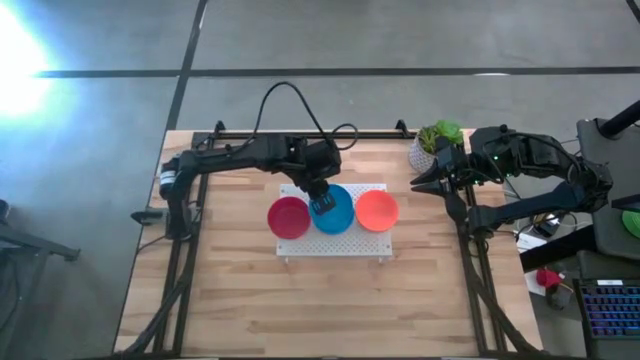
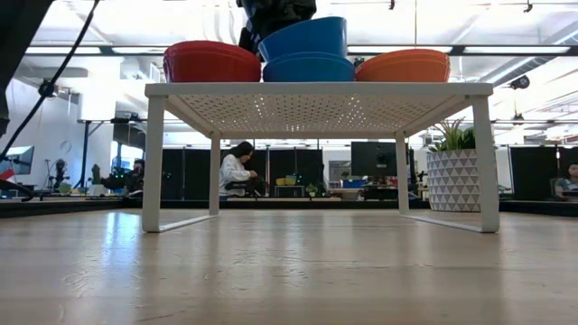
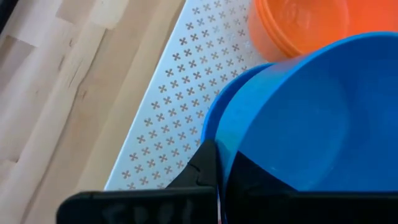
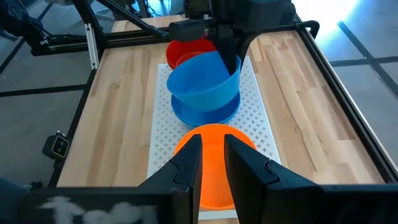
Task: Pick & Place Mini bowls
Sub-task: Stack the blue bowl on the blue bowl on the shelf
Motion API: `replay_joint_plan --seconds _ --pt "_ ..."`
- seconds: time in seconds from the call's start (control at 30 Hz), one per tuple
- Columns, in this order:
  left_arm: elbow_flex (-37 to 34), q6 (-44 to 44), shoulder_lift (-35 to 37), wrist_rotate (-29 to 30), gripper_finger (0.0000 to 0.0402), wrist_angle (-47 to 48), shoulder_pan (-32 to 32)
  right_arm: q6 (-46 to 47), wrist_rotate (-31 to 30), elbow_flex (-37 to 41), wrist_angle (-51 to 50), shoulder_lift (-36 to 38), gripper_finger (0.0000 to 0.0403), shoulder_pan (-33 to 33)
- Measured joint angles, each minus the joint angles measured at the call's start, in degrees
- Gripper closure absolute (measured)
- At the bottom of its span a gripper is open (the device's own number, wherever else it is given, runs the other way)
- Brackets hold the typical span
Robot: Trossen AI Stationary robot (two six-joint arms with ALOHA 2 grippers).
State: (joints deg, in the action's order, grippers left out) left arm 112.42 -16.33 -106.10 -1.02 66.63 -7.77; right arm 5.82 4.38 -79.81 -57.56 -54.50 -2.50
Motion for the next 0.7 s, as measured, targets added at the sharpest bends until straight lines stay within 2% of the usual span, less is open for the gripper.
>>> replay_joint_plan --seconds 0.3,0.7 --pt "-0.2 1.3 0.2 -0.4 0.0378 -0.1 0.0 -0.2 0.0 0.0 0.0 0.0 0.0337 0.0" --pt "-0.1 1.0 0.3 -2.0 0.0292 -0.2 0.0 -0.2 0.0 0.0 0.0 0.0 0.0337 0.0"
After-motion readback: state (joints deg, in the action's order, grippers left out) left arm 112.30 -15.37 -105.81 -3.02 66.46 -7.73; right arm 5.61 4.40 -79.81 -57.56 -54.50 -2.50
